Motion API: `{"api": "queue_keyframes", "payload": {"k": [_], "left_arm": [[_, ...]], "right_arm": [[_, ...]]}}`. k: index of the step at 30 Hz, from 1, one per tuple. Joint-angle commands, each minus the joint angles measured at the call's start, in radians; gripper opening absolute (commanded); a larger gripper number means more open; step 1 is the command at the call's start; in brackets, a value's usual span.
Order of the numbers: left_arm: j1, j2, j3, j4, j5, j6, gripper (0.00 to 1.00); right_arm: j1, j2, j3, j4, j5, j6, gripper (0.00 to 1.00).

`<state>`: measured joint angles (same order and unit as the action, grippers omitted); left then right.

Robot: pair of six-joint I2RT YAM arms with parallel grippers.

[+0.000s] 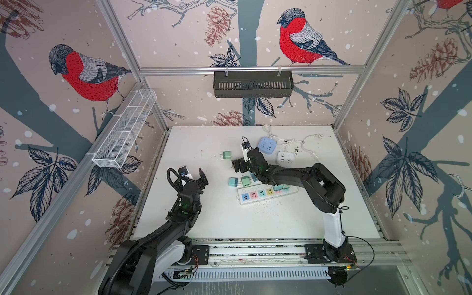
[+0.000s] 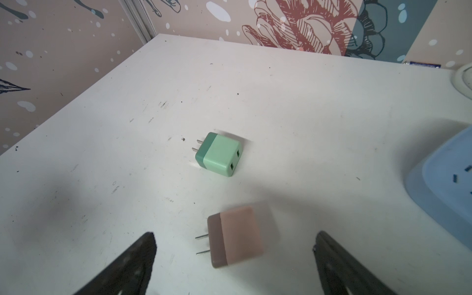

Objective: Insert the plug
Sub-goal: 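Lower the right gripper over the pink adapter while the left arm draws back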

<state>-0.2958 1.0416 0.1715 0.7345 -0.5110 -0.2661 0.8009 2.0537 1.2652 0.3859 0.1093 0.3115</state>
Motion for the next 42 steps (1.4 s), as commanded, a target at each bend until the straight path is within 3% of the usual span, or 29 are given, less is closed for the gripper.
{"api": "queue_keyframes", "payload": {"k": [1, 8, 25, 34, 42], "left_arm": [[0.004, 0.027, 0.042, 0.144, 0.096, -0.014, 0.97], [0.01, 0.068, 0.044, 0.176, 0.132, -0.04, 0.97], [0.077, 0.148, 0.045, 0.23, 0.269, -0.108, 0.97], [0.078, 0.169, 0.059, 0.226, 0.29, -0.101, 0.97], [0.078, 0.162, 0.048, 0.236, 0.29, -0.103, 0.97]], "right_arm": [[0.013, 0.013, 0.039, -0.106, 0.079, 0.026, 0.97], [0.03, 0.106, 0.216, -0.349, 0.147, 0.076, 0.97], [0.031, 0.292, 0.469, -0.522, 0.245, 0.035, 0.99], [0.029, 0.246, 0.391, -0.521, 0.305, 0.032, 0.99], [0.006, 0.169, 0.289, -0.469, 0.271, 0.06, 0.99]]}}
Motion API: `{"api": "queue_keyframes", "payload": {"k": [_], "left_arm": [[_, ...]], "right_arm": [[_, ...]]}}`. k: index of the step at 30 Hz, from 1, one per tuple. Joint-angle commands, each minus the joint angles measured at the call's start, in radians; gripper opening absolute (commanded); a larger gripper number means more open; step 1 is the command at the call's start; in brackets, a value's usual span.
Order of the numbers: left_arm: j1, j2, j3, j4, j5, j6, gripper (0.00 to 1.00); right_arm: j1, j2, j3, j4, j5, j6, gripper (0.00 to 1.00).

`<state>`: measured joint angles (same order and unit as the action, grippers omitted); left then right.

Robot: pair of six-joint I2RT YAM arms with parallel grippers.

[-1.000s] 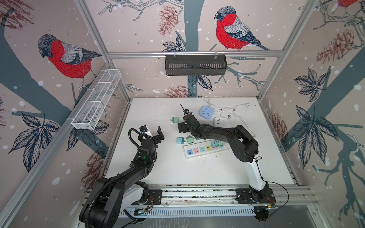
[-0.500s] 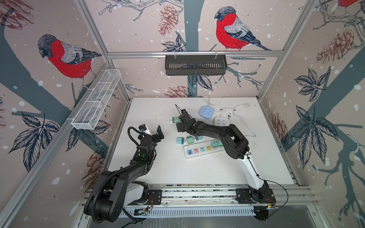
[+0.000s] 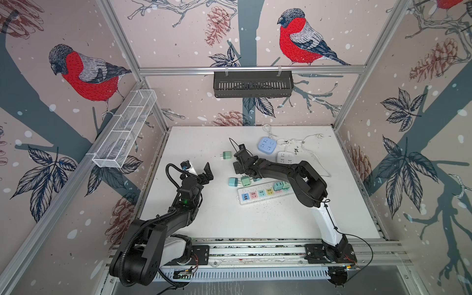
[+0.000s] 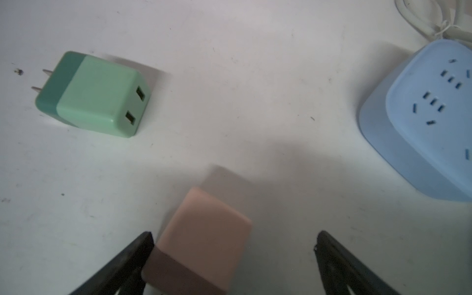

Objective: Insert the plug
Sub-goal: 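Lower the right gripper over the pink adapter while the left arm draws back, then close the right gripper on the pink adapter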

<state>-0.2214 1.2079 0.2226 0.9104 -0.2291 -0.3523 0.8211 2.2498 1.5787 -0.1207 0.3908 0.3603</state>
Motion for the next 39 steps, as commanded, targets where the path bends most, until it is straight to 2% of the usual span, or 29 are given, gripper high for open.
{"api": "queue_keyframes", "payload": {"k": [1, 7, 12, 29, 32, 39], "left_arm": [[0.004, -0.004, -0.004, 0.061, 0.008, -0.016, 0.97], [0.004, 0.0, 0.0, 0.061, 0.009, -0.017, 0.97], [0.004, 0.001, -0.001, 0.061, 0.011, -0.016, 0.97], [0.005, 0.011, 0.005, 0.061, 0.018, -0.014, 0.97], [0.004, 0.017, 0.007, 0.062, 0.018, -0.014, 0.97], [0.004, 0.048, 0.049, 0.015, -0.007, -0.023, 0.97]], "right_arm": [[-0.02, -0.036, -0.038, 0.046, -0.028, 0.017, 0.99], [-0.051, -0.075, -0.094, 0.104, -0.147, 0.042, 0.95], [-0.048, -0.033, -0.049, 0.083, -0.19, 0.047, 0.85], [-0.044, 0.014, -0.022, 0.031, -0.103, 0.036, 0.55], [-0.035, 0.011, -0.021, 0.034, -0.085, 0.024, 0.48], [-0.033, -0.042, -0.04, 0.074, -0.071, -0.025, 0.37]]}}
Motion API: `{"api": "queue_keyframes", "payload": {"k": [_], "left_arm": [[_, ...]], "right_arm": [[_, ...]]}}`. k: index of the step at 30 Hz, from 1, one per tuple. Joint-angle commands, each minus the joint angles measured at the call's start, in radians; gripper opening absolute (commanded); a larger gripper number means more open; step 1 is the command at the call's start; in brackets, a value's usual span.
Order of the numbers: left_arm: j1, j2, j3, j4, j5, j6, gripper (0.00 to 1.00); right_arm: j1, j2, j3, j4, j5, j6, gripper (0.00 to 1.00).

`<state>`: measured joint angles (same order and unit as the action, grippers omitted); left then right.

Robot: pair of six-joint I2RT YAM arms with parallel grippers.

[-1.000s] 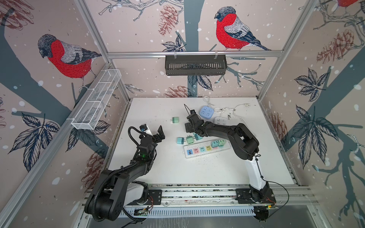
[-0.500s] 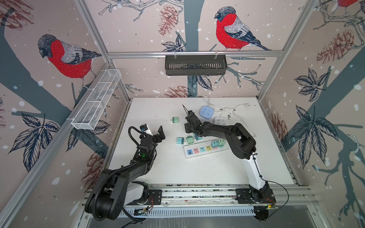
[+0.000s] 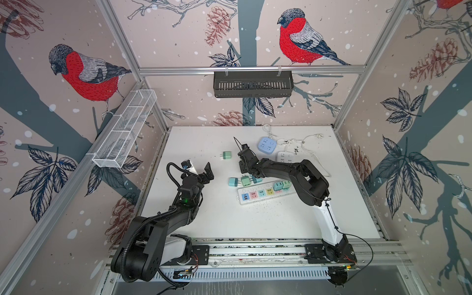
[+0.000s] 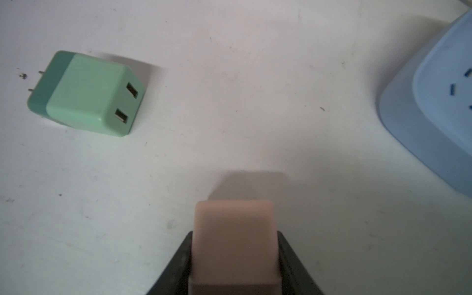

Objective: Insert the plug
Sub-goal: 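Close the right gripper on the pink adapter, then lift the pink adapter with the right gripper while the left gripper moves toward it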

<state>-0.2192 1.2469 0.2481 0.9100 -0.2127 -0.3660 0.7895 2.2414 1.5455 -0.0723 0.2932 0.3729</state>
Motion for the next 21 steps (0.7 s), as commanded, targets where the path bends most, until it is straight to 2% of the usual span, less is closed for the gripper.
{"api": "queue_keyframes", "payload": {"k": [1, 4, 8, 11, 14, 17, 19, 21], "left_arm": [[0.002, 0.012, 0.036, -0.006, -0.035, -0.011, 0.97], [0.002, 0.013, 0.073, -0.072, -0.057, -0.049, 0.97], [0.001, 0.035, 0.137, -0.149, -0.021, -0.093, 0.97], [-0.003, 0.035, 0.194, -0.246, 0.015, -0.08, 0.97], [-0.005, -0.021, 0.173, -0.256, -0.05, -0.108, 0.97], [-0.019, -0.092, 0.172, -0.302, -0.105, -0.239, 0.97], [-0.03, -0.133, 0.185, -0.325, 0.018, -0.244, 0.97], [-0.071, -0.173, 0.171, -0.287, 0.07, -0.217, 0.97]], "right_arm": [[-0.003, -0.051, -0.02, 0.039, 0.034, -0.048, 0.36], [-0.023, -0.136, -0.092, 0.1, 0.036, -0.073, 0.33], [-0.068, -0.293, -0.231, 0.194, 0.046, -0.086, 0.3], [-0.106, -0.425, -0.355, 0.279, 0.077, -0.098, 0.27], [-0.14, -0.562, -0.502, 0.384, 0.094, -0.109, 0.25], [-0.175, -0.689, -0.636, 0.483, 0.096, -0.12, 0.25], [-0.19, -0.759, -0.713, 0.539, 0.105, -0.133, 0.25], [-0.195, -0.827, -0.794, 0.618, 0.12, -0.158, 0.24]]}}
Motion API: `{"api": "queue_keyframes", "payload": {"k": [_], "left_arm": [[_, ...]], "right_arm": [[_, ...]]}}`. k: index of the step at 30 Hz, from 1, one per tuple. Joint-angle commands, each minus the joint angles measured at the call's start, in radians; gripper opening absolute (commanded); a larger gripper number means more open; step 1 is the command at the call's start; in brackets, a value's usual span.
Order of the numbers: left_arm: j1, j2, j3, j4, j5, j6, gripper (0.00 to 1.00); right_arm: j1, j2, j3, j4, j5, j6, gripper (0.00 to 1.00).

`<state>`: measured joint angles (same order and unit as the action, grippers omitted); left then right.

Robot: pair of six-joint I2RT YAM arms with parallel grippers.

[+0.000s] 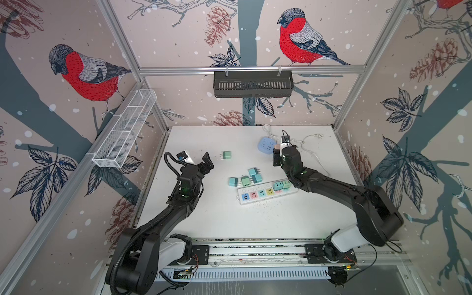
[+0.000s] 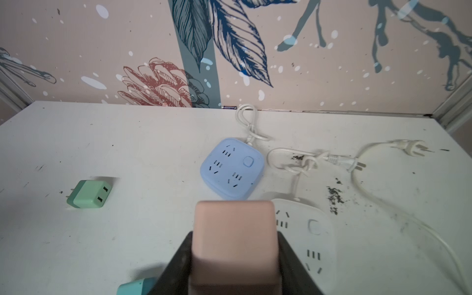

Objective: Insert the plug
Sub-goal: 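Lift the pink adapter with the right gripper while the left gripper moves toward it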

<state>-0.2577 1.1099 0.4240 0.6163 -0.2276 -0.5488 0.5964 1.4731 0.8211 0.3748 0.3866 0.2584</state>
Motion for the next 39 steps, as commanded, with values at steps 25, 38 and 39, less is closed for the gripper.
{"api": "queue_keyframes", "payload": {"k": [25, 38, 39], "left_arm": [[-0.063, -0.024, -0.021, 0.303, 0.422, 0.242, 0.98], [-0.079, 0.109, 0.072, 0.497, 0.959, 0.227, 0.74], [-0.089, 0.117, 0.079, 0.497, 0.982, 0.231, 0.74]], "right_arm": [[0.021, -0.297, -0.62, 1.023, -0.154, -0.412, 0.15], [0.062, -0.283, -0.696, 1.121, -0.505, -0.667, 0.04], [0.064, -0.281, -0.703, 1.128, -0.533, -0.696, 0.04]]}}
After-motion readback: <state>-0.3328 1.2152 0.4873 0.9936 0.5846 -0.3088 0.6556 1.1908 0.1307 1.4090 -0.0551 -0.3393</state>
